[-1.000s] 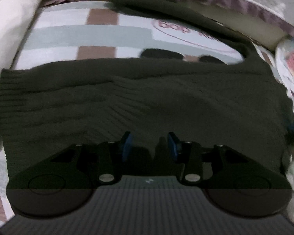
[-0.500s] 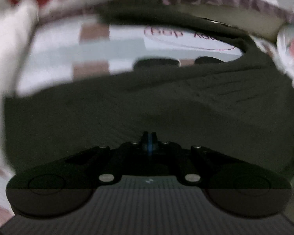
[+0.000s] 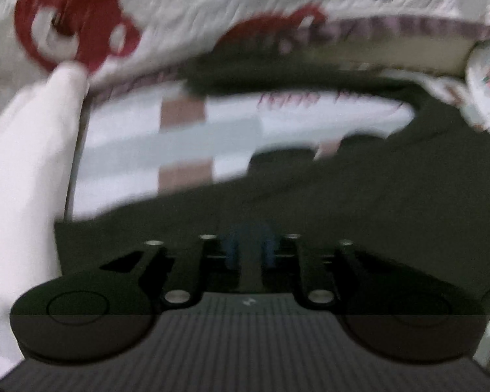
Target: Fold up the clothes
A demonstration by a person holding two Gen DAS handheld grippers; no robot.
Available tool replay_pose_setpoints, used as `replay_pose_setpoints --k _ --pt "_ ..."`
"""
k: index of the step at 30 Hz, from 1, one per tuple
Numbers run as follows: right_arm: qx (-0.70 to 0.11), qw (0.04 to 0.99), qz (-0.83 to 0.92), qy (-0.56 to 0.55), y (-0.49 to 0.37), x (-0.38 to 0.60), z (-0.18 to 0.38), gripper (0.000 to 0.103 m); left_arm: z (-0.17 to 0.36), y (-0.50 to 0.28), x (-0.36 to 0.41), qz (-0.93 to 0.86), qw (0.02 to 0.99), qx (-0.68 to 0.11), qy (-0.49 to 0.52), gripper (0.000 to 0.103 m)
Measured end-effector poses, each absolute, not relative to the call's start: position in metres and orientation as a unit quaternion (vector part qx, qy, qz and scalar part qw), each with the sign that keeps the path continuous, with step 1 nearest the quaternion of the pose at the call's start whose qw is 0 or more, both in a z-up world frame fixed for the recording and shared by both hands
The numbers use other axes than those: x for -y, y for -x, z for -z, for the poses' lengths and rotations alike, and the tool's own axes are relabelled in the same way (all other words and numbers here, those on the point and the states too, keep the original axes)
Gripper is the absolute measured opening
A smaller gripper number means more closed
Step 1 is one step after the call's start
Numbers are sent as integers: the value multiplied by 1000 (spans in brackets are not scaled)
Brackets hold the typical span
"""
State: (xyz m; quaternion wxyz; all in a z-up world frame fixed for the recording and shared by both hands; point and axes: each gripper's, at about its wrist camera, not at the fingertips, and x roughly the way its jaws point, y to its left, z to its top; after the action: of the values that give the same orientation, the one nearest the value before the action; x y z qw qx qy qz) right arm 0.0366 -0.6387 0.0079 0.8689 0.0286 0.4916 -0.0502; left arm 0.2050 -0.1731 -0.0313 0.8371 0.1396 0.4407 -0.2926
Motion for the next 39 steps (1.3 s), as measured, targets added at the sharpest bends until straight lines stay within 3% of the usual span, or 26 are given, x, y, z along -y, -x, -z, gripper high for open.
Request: replay_pose_setpoints --k 4,6,9,13,18,20,22,28,31,35,39 --pt "-390 918 4 -68 -59 612 -57 49 4 -215 196 320 831 -426 -158 43" --pt "-352 934 -11 -64 -74 599 -66 71 -7 -220 208 325 814 -439 -198 43" --pt "-308 951 -10 -35 -96 587 -59 83 -23 -224 229 334 763 -472 -290 43" --pt "-289 956 46 5 -87 597 -7 83 -34 -231 262 330 732 -456 -385 49" --pt "-361 926 86 72 -96 628 32 83 5 -265 325 330 785 -383 -358 50" --pt "-461 880 109 23 -115 655 42 82 24 -282 351 327 810 -353 -336 50" --pt "-519 846 106 -69 -123 682 55 72 50 -296 371 314 821 -342 -332 50" --pt "-516 812 70 -264 -120 730 80 72 91 -317 388 293 816 -335 -370 50" --pt "-514 799 66 -305 -115 738 87 72 106 -325 394 283 813 -331 -386 51" --pt "-520 807 77 -267 -121 735 89 72 124 -337 400 272 809 -328 -404 56" --pt "-499 791 52 -351 -122 748 97 72 130 -348 400 271 824 -344 -359 56"
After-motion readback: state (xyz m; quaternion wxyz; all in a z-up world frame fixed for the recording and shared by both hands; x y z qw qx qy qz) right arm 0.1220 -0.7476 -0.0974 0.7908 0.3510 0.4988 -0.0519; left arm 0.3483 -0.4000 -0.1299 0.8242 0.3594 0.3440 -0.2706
